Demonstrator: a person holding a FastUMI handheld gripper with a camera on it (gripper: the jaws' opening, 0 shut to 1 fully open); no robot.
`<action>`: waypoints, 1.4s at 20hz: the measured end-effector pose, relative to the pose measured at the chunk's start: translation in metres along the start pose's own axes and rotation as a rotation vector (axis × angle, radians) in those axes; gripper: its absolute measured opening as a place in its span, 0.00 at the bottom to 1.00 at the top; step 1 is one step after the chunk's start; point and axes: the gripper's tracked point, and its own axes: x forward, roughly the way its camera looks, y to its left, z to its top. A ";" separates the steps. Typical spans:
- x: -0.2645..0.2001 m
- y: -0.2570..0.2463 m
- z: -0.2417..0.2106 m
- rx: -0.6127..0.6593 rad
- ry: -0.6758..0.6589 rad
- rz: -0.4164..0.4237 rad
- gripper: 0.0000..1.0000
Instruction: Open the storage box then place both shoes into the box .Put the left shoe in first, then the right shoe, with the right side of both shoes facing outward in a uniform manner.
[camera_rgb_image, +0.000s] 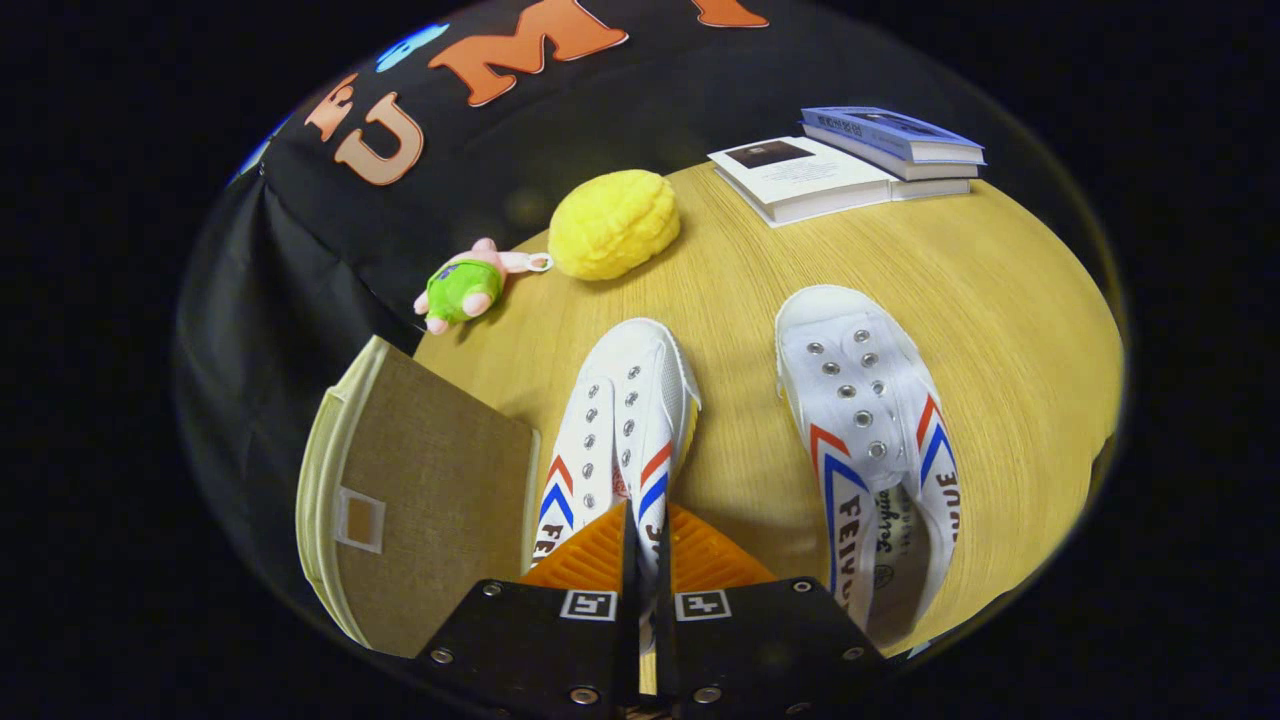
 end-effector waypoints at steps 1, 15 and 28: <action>-0.007 0.007 0.006 -0.004 -0.020 0.015 0.07; -0.066 0.094 0.041 -0.010 -0.152 0.205 0.03; -0.098 0.195 0.032 -0.131 -0.154 0.393 0.03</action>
